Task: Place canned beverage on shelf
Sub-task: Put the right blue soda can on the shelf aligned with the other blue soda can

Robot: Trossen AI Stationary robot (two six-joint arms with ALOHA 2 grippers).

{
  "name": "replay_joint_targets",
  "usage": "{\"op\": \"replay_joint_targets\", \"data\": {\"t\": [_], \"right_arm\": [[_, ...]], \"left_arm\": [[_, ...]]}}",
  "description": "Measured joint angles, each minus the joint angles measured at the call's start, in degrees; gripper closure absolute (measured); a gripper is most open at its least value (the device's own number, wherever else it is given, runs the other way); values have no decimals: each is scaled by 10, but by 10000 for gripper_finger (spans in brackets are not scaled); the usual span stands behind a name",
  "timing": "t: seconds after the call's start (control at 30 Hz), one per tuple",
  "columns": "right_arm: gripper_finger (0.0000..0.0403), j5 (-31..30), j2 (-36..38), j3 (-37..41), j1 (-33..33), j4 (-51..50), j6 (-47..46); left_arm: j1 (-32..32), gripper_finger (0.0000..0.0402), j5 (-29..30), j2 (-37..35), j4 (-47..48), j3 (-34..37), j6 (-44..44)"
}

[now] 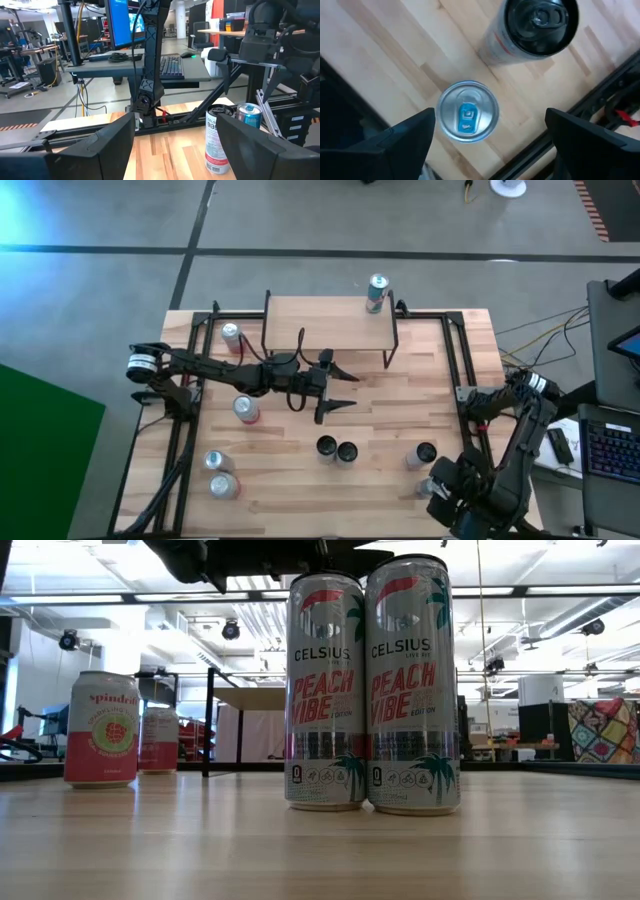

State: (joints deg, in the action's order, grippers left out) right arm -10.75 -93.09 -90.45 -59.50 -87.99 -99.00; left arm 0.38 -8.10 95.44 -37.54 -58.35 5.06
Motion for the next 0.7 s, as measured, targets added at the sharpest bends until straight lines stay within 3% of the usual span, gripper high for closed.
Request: {"op": "replay_joint_targets", "data": {"t": [0.23,0.7], "right_arm": [[34,1,13,38,0,73,30],[34,19,16,91,3,81,45]], "left_arm": [[0,137,0,0,4,0,-5],[-7,137,0,0,26,0,-31]]}}
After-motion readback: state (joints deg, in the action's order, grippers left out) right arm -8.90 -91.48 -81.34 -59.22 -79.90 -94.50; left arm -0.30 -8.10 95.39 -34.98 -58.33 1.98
